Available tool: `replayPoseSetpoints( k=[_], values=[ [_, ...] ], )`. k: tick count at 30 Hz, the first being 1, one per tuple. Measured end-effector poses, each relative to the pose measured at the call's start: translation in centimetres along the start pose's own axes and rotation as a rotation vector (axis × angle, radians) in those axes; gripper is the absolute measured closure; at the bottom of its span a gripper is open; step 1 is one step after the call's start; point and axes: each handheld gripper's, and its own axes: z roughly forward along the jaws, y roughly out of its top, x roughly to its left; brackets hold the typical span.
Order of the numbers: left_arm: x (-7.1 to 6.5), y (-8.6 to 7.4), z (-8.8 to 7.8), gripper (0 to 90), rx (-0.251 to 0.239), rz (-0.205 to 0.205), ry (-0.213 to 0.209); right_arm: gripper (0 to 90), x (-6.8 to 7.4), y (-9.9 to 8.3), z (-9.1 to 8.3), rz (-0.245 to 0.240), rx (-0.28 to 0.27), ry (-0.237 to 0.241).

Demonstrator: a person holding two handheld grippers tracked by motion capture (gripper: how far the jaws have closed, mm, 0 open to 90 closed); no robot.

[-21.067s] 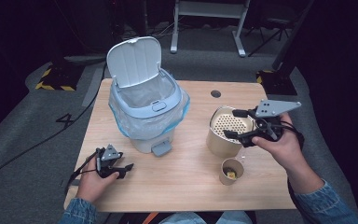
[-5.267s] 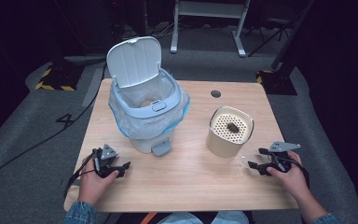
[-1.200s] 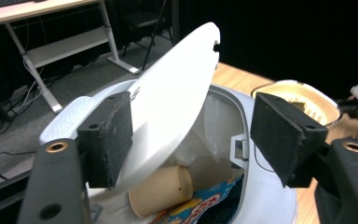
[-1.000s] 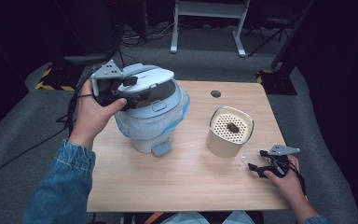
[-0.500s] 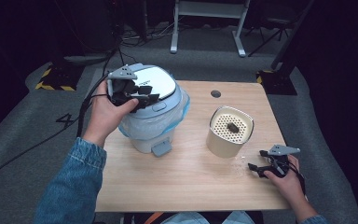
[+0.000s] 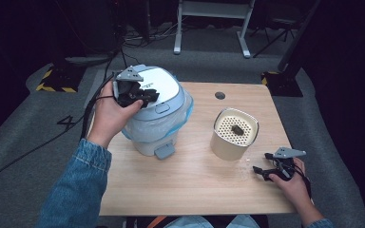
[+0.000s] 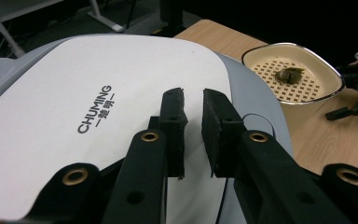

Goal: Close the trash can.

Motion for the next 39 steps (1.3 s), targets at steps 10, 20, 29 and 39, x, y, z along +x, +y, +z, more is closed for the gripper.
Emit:
replayPoseSetpoints(
  k=[10,20,29,39],
  values=[
    [-0.6,0.3,0.4,80.8,0.049,-0.001,0.071,15.3,0.0,0.0,0.0,-0.001,0.0,-0.001],
    [0.1,-0.4,0.5,50.9,-0.032,-0.028,0.011,15.4,0.0,0.0,0.0,0.0,0.0,0.0],
    [-0.5,-0.9,-1.0,32.7,-0.085,-0.012,-0.011,15.3,0.0,0.0,0.0,0.0,0.0,0.0],
    [-1.9,-2.8,-4.5,29.9,-0.125,-0.002,-0.032,15.4,-0.1,0.0,0.0,-0.004,0.0,0.007]
  ],
)
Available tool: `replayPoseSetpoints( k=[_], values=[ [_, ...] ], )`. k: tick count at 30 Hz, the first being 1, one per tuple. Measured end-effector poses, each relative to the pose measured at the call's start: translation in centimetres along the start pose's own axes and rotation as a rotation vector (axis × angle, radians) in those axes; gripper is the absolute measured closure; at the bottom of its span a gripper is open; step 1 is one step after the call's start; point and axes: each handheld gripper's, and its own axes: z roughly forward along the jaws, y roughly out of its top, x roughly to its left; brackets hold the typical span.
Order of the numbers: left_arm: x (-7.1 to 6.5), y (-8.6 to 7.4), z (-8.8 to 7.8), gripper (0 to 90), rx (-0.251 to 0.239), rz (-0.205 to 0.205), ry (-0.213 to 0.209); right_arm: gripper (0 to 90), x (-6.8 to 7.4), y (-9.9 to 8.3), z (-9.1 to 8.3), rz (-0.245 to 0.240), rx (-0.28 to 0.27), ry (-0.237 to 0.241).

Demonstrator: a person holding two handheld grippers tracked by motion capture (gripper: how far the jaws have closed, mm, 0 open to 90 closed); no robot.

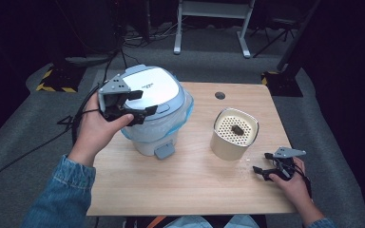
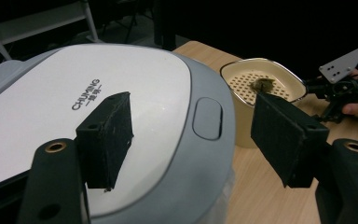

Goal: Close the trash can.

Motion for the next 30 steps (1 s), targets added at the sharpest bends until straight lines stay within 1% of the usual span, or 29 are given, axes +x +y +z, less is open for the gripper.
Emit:
replayPoseSetpoints(
  k=[4,12,16,20,24,26,29,30],
  values=[
    [-0.3,-1.0,-1.3,29.6,-0.001,0.01,0.013,15.4,0.0,0.0,0.0,0.0,0.0,0.0],
    [-0.6,-3.7,-3.1,29.0,-0.001,0.001,0.031,15.4,0.0,0.0,0.0,0.0,0.001,-0.001],
    [-0.7,-5.2,-3.8,28.8,0.007,-0.001,0.05,15.3,0.0,0.0,0.0,0.0,0.0,0.0],
    [-0.7,-6.9,-4.5,28.7,0.01,-0.024,0.066,15.3,0.0,0.0,0.0,0.0,0.0,0.001],
    [-0.6,-8.7,-4.9,28.7,0.02,-0.038,0.084,15.4,0.0,0.0,0.0,0.0,0.001,0.0],
    [-0.6,-9.5,-5.0,28.7,0.022,-0.052,0.09,15.3,0.0,0.0,0.0,0.0,0.001,0.0],
    [-0.4,-10.7,-5.0,28.6,0.033,-0.054,0.104,15.3,0.0,0.0,0.0,0.0,0.001,0.0],
    [-0.4,-11.2,-5.0,28.5,0.035,-0.06,0.108,15.3,0.0,0.0,0.0,0.0,0.001,0.0]
  ],
)
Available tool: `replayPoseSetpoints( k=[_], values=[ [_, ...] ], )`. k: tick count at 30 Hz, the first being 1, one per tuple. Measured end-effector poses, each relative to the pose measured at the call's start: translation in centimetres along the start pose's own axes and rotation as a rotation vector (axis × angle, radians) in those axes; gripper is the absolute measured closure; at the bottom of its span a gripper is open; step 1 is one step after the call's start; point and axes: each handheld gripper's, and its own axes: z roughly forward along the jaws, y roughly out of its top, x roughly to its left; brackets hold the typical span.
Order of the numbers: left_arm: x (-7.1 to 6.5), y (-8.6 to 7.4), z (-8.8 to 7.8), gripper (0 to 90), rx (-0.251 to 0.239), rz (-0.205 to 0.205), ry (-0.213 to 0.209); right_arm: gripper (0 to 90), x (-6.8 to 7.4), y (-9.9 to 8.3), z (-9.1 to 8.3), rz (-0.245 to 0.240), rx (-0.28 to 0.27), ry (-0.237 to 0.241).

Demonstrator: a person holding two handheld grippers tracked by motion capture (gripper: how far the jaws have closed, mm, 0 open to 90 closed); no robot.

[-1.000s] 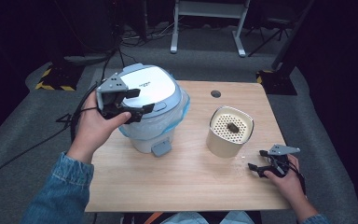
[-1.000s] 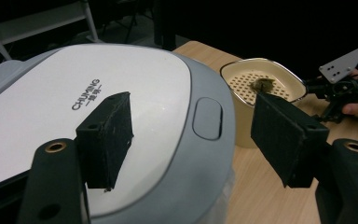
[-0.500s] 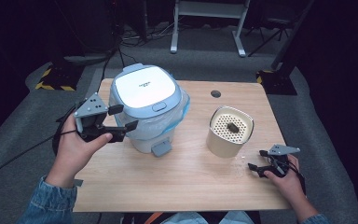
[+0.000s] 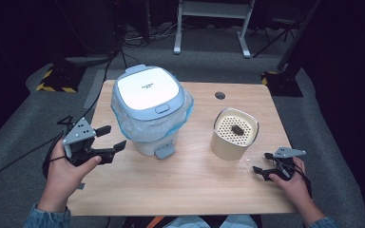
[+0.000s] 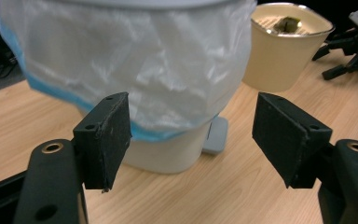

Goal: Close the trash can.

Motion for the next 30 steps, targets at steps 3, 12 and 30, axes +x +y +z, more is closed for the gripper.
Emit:
replayPoseSetpoints(
  k=[3,12,30],
  values=[
    [0.1,-1.2,0.2,28.5,0.006,-0.014,0.009,15.3,0.0,0.0,0.0,0.0,0.0,0.0],
    [0.3,-5.4,1.6,28.7,0.003,-0.049,0.028,15.3,0.0,0.0,0.0,0.0,0.0,0.0],
    [1.4,-11.4,5.7,28.6,0.188,-0.118,0.037,15.4,0.0,0.0,0.0,0.0,0.0,0.0]
  ],
)
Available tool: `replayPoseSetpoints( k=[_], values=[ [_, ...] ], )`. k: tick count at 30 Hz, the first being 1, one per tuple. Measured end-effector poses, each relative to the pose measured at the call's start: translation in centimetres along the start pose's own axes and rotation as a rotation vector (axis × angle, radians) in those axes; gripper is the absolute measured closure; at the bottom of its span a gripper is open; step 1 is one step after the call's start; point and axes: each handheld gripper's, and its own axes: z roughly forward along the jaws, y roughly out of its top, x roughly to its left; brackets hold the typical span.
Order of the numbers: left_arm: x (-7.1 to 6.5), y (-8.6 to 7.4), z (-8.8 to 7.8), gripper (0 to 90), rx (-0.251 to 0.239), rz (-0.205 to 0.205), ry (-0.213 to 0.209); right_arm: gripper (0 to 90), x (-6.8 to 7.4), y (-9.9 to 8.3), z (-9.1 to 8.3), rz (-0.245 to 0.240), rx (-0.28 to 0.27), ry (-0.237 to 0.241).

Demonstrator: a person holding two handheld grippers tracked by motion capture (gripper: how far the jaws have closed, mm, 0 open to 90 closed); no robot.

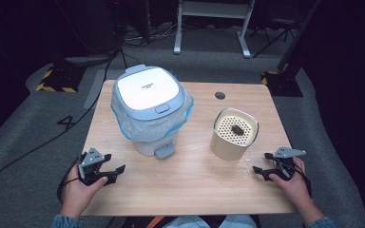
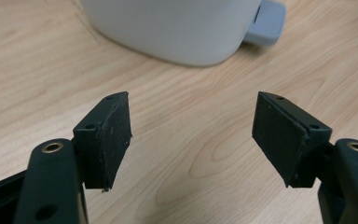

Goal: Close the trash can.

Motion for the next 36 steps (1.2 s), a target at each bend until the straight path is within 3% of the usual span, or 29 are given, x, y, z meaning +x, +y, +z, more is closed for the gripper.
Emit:
replayPoseSetpoints(
  k=[5,18,25,30,36],
  values=[
    [0.3,-0.6,0.7,28.4,0.034,-0.009,0.006,15.3,0.0,0.0,0.0,0.0,0.0,0.0],
    [0.3,-2.2,1.8,24.9,0.184,0.032,0.054,15.3,0.0,0.0,0.0,0.0,0.0,0.0],
    [0.7,-3.0,2.1,16.7,0.116,0.053,0.053,15.3,0.0,0.0,0.0,0.0,0.0,0.0],
    [0.9,-2.8,2.3,13.7,0.12,0.059,0.042,15.4,0.0,0.0,0.0,0.0,0.0,0.0],
    [1.5,-2.5,2.6,9.5,0.131,0.101,0.006,15.4,0.0,0.0,0.0,0.0,0.0,0.0]
  ],
)
